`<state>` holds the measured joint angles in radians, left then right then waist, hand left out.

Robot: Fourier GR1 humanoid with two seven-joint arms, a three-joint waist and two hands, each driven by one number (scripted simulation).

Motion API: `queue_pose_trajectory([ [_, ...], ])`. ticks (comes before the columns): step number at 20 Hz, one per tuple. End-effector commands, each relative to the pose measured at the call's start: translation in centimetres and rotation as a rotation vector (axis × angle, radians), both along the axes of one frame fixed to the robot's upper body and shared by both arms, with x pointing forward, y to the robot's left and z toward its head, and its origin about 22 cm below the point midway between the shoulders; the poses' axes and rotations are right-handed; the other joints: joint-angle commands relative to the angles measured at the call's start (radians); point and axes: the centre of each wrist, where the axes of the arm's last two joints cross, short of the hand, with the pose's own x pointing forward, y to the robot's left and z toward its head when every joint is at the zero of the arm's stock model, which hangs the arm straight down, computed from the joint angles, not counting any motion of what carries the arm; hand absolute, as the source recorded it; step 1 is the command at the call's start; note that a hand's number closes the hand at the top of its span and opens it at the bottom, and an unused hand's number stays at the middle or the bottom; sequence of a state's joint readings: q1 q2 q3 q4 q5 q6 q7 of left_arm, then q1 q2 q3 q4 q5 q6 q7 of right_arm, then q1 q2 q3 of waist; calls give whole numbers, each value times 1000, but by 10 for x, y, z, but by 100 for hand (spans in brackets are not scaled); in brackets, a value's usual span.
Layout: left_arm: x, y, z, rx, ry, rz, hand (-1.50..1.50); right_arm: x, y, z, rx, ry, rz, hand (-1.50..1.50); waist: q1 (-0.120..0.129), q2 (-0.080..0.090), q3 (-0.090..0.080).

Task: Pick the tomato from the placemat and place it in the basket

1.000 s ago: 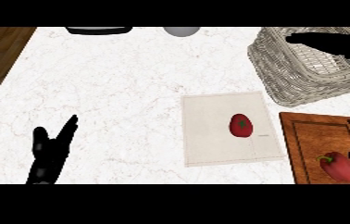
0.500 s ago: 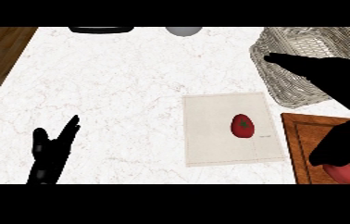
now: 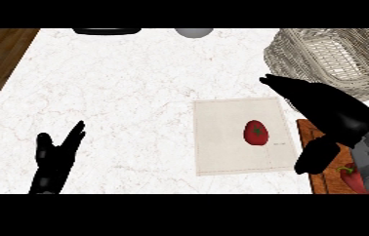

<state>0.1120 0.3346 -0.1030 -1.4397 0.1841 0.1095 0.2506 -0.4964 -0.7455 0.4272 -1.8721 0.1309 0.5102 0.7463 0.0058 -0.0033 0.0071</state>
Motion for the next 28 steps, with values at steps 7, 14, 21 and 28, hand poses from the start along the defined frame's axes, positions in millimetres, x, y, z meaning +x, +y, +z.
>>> queue_pose_trajectory([
  [7,-6,-5,-24,-38,56,-24,0,13,6,-66,-1,16,2,-150,1,6,-7],
  [14,-8,3,-27,-38,49,-8,0,-4,12,-69,-26,16,-4,-150,-6,3,-8],
  [21,-13,-12,-25,-29,64,-9,0,21,5,-95,25,-15,-22,-150,0,4,-7],
  [28,-10,-2,-7,-25,48,-3,0,25,5,-120,-26,2,-9,-150,2,3,-7],
])
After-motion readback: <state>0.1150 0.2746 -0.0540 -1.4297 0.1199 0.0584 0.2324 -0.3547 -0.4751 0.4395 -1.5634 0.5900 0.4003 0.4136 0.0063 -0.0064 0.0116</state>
